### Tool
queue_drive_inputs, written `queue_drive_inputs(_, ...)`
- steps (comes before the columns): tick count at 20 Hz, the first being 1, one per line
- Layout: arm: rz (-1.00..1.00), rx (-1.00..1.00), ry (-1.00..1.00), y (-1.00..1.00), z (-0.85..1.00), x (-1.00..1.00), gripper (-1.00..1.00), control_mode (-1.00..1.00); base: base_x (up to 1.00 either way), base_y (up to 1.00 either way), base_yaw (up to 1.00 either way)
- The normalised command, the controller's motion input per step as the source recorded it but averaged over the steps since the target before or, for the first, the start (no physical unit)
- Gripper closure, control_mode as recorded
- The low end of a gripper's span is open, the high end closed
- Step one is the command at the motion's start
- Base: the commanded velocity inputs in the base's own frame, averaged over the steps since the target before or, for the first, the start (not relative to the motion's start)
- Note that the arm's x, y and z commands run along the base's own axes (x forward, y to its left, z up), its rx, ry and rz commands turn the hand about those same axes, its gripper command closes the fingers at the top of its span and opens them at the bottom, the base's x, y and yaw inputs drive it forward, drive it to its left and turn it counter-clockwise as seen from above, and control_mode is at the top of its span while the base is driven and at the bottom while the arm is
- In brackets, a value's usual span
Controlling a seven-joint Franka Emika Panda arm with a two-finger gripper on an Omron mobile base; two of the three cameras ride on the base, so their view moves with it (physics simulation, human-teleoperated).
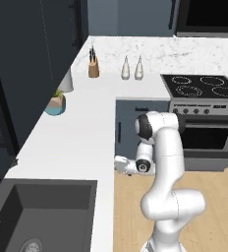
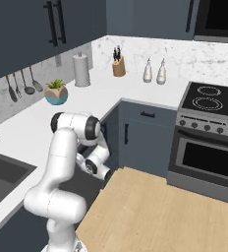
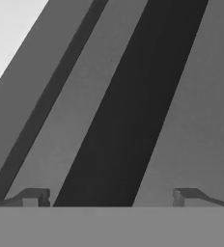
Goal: Pick up the cup and bowl from the counter, place them in the dishwasher, and close the dishwasher door.
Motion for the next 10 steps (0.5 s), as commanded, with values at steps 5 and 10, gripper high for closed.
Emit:
queue_drive_inputs(5, 0.05, 0.55, 0.07, 1.0, -1.0, -0.2, -1.0, -1.0, 0.0, 0.0, 0.0)
queue_drive_inputs(10, 0.09, 0.59, 0.13, 1.0, -1.0, -0.02, -1.0, -1.0, 0.0, 0.0, 0.0)
